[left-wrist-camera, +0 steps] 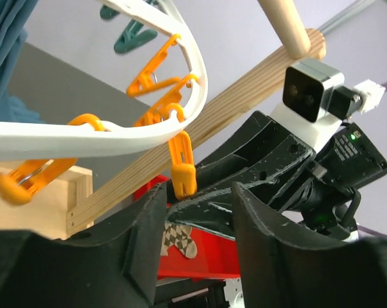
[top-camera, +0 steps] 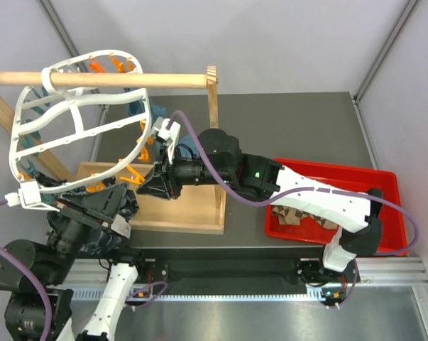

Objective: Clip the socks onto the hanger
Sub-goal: Open the clamp at the hanger.

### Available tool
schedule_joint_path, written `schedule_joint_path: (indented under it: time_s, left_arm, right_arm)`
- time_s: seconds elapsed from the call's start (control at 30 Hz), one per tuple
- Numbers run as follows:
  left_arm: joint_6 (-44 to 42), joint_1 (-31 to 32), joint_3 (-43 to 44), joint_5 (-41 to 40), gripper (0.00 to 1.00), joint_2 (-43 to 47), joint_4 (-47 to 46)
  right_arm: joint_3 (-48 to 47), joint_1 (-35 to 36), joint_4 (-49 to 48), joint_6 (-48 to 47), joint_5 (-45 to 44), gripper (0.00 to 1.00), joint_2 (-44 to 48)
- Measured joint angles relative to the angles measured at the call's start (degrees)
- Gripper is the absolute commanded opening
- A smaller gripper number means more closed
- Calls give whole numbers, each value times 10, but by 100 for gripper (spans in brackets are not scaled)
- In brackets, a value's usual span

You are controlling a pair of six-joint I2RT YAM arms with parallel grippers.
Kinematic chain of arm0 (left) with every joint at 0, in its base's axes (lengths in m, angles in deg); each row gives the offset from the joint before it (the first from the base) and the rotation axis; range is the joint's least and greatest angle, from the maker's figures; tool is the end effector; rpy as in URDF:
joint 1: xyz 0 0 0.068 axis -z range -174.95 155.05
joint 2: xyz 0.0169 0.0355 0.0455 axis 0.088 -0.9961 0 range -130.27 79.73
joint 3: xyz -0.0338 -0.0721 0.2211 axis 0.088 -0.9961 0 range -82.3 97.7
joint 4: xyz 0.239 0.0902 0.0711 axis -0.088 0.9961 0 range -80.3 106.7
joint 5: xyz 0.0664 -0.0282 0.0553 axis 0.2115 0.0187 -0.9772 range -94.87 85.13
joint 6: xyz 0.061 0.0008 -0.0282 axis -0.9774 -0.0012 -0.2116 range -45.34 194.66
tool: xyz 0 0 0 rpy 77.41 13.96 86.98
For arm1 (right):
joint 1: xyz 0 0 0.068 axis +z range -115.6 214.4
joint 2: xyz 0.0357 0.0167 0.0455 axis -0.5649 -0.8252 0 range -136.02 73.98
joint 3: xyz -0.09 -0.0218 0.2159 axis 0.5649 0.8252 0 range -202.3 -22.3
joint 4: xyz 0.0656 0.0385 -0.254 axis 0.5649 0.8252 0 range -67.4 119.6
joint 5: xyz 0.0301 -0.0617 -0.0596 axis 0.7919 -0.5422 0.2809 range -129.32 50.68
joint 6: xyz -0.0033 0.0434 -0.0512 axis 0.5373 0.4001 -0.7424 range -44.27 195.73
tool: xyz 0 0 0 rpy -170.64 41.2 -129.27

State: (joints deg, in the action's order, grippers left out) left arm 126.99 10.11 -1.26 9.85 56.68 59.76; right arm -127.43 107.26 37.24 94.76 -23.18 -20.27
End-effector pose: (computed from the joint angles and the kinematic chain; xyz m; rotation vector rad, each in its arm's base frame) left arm 0.0177 -0.0154 0.4618 -0.3976 1.4631 -0.9973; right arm 0.1021 0.3819 0.4352 -1.0457 1.5224 1.4128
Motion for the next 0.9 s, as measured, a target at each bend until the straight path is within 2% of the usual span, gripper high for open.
schedule_joint_path:
  time_s: [0.03,0.2,0.33,0.6,0.9]
  left_arm:
    - [4,0,15,-5,54,-8,17]
    - [19,0,72,-22,55,-47,85]
    - [33,0,100,-32,55,-80,120]
    - [47,0,97,-25,55,-105,143]
    - [28,0,47,13,51,-82,114]
  right_arm:
    - [0,2,5,-16,-17,0,0]
    - [0,14,16,-84,-97,0,-5]
    - [17,26,-12,-141,-174,0,-7]
    - [78,39,-92,-205,-273,0,-6]
    - [106,39,-110,-223,-303,0,15]
